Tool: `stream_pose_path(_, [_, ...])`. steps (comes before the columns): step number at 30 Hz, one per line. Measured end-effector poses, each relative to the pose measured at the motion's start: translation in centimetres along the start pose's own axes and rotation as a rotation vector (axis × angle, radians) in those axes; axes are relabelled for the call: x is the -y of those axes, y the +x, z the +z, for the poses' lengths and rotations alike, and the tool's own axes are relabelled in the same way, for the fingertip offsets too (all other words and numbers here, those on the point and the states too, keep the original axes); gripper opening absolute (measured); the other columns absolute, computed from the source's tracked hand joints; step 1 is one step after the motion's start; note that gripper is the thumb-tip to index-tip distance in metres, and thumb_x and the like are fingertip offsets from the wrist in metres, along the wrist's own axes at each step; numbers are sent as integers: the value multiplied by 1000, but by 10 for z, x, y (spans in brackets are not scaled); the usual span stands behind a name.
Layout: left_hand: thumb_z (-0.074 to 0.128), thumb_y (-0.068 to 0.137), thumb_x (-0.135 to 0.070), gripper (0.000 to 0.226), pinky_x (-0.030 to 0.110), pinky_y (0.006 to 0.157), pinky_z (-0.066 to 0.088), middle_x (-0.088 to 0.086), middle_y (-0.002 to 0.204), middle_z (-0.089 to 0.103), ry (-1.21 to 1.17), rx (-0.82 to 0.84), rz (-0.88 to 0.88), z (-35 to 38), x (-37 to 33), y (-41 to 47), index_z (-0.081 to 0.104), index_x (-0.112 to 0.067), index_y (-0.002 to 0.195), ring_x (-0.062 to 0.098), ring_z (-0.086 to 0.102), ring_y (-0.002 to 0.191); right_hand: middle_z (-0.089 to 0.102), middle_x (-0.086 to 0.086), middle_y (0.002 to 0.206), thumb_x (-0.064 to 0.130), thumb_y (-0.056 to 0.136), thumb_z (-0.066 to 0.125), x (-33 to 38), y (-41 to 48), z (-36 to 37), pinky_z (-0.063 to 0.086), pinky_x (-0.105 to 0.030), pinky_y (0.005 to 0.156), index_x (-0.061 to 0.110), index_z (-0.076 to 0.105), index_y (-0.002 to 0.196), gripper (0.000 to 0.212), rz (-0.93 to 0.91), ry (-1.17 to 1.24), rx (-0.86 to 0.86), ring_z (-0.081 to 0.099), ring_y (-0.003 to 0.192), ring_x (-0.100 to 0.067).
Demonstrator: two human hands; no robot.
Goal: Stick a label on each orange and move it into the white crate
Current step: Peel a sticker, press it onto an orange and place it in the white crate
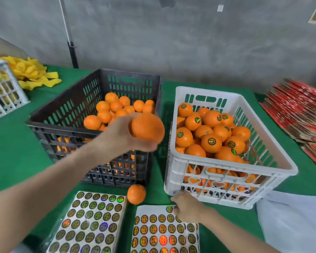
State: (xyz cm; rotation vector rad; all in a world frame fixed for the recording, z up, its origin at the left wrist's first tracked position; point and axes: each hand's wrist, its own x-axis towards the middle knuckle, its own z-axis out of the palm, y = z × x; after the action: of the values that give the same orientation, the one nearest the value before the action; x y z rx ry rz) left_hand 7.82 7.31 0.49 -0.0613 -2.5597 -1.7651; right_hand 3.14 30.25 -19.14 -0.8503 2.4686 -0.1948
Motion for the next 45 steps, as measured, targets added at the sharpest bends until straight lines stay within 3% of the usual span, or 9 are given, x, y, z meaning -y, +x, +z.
stream_pose_path(3, [88,41,-34,66,36,85,54,-1,97,72,10,86,-108,39,23,-15,63,-26,102,15,68,89,45,-15,134,14,92,49,3,1,2,21,-31,111,3,60,98,17,14,-35,2,32,132,-27])
stream_pose_path(7, [81,47,-35,60,46,97,47,1,99,71,-6,194,-335,79,66,-22,65,-22,103,19,65,95,52,-14,128,6,90,48,7,-3,-3,36,-29,97,3,54,121,31,-11,54,-123,46,121,-26])
stream_pose_path(12, [75,52,-48,65,31,96,45,5,105,71,-157,414,-454,95,100,-17,69,-10,104,21,62,103,61,2,112,9,87,61,13,-18,-9,42,-12,78,15,53,120,35,-134,382,-341,58,97,-10])
stream_pose_path(16, [76,55,-49,74,28,97,47,10,115,70,-245,482,-470,94,115,-11,66,-5,114,21,64,106,53,10,87,10,85,66,13,-26,-5,35,-6,60,12,58,104,21,-89,469,-509,43,68,4])
stream_pose_path(21, [89,32,-56,102,31,91,48,8,110,72,-413,458,-496,97,127,-7,59,-12,119,22,66,102,50,7,98,15,88,63,16,-31,4,26,2,75,14,67,101,14,-26,324,-663,52,94,-10])
stream_pose_path(24, [89,31,-56,102,28,86,49,6,109,73,-420,483,-488,96,127,-6,59,-13,118,21,67,101,45,6,122,23,87,62,18,-32,9,20,-12,98,21,68,108,22,7,195,-722,37,120,-11])
stream_pose_path(28, [89,31,-57,105,28,86,49,6,113,71,-402,477,-495,96,128,-4,57,-14,121,22,65,106,49,4,114,25,89,59,22,-30,7,28,-19,99,19,69,103,19,27,165,-692,41,113,-13])
stream_pose_path(35, [91,29,-53,105,28,84,50,6,113,71,-458,450,-534,96,138,1,55,-16,121,24,64,107,56,7,88,22,88,58,30,-28,5,32,-14,72,21,59,85,4,76,246,-617,49,83,-8])
stream_pose_path(45, [90,35,-54,105,30,89,50,8,117,70,-470,542,-507,90,140,3,55,-10,125,23,65,107,54,3,72,11,88,54,34,-30,10,36,-16,55,27,37,68,31,111,460,-598,52,66,-11])
